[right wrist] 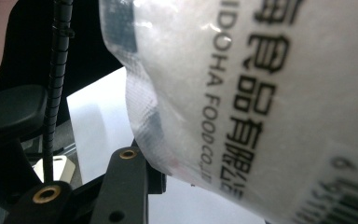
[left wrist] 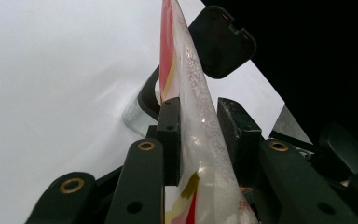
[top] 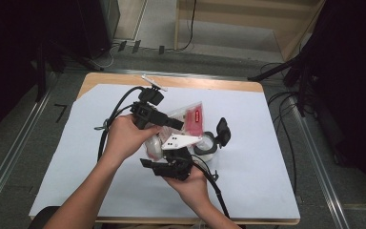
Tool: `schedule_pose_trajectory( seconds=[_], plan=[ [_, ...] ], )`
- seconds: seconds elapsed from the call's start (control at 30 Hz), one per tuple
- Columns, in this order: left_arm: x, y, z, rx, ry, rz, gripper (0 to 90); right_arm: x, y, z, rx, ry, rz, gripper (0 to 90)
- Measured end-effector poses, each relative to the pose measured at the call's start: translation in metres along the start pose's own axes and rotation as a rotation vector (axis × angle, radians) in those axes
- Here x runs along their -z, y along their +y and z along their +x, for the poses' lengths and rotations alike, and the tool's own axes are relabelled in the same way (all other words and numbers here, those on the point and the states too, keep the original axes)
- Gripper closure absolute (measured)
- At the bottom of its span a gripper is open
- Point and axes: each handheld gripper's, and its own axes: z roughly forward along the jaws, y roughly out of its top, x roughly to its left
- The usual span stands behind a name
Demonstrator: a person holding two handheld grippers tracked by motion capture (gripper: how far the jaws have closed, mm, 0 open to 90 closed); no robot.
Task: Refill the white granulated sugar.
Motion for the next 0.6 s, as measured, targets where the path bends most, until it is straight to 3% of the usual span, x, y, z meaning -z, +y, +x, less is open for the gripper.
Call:
schedule_pose_trajectory(
  seconds=[0.6],
  plan=[
    [-0.0017, 0.0006, -0.0042, -0.027, 0.002, -0.018, 70.4, 0.0021, 0.0011, 0.0005, -0.024, 0.005, -0.006, 63.8]
  ],
)
